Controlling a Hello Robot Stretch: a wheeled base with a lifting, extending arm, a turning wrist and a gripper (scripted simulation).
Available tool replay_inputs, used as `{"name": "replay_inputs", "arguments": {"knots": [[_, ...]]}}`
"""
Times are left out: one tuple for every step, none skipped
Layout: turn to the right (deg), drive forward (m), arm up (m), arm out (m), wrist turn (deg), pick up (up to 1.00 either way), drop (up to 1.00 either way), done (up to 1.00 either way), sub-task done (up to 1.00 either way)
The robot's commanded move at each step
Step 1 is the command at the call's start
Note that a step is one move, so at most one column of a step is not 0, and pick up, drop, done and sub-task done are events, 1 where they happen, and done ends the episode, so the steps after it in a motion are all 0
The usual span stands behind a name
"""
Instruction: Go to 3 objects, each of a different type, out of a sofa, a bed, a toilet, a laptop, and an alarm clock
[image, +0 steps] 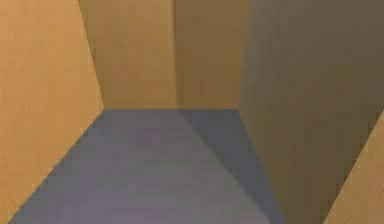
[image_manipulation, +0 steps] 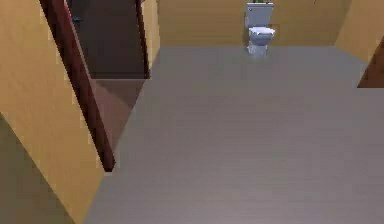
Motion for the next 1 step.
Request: {"name": "replay_inputs", "arguments": {"knots": [[45.0, 0.00, 0.00, 0.00, 0.0, 0.00, 0.00, 0.00, 0.00]]}}
